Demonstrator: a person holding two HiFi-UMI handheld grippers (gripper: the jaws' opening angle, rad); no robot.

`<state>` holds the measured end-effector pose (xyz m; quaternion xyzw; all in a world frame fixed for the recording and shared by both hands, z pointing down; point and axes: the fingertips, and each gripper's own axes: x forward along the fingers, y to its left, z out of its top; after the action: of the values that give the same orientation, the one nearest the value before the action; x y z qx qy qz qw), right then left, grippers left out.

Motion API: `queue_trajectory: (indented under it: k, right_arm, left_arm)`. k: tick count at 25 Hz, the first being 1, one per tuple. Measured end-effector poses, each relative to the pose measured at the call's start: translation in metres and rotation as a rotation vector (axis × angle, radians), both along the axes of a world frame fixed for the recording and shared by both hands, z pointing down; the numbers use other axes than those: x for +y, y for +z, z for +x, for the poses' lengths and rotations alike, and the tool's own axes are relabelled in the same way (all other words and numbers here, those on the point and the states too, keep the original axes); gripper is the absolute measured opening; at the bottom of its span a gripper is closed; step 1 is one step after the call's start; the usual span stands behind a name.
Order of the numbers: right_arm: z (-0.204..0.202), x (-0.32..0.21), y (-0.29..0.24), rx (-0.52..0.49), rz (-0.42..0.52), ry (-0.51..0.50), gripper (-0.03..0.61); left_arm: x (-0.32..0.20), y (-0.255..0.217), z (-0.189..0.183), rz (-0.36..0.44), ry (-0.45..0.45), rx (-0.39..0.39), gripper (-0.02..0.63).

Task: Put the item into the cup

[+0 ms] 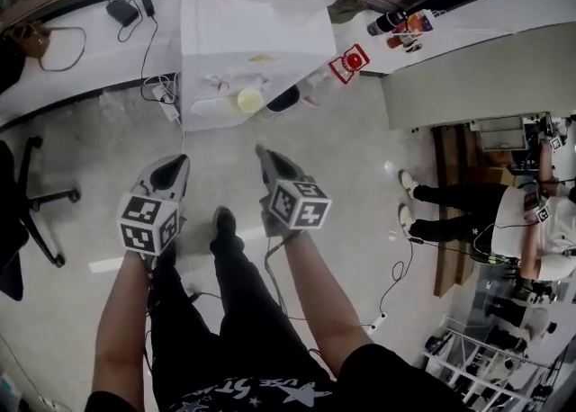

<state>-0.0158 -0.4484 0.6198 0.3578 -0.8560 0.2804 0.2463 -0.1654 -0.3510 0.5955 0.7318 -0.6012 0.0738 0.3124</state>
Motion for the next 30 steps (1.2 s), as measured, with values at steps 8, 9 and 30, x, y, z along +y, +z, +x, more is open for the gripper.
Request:
queue_trajectory:
  k: [8, 9, 30]
  right_arm:
    - [-0.018, -0.037, 0.046, 0.028, 0.013, -0.017, 0.002]
    - [-0.02, -0.041, 0.051, 0.027, 0.014, -0.017, 0.002]
    - [-0.049, -0.131, 0.116, -0.1, 0.001, 0.084, 0.002]
  left_arm:
    - [-0.043, 0.056, 0.002, -0.053, 0.058, -0.011, -0.008]
    - [-0.048, 0.061, 0.002, -0.061, 0.064, -0.009, -0.008]
    - [-0.114, 0.124, -0.005, -0.14, 0.075, -0.004, -0.008]
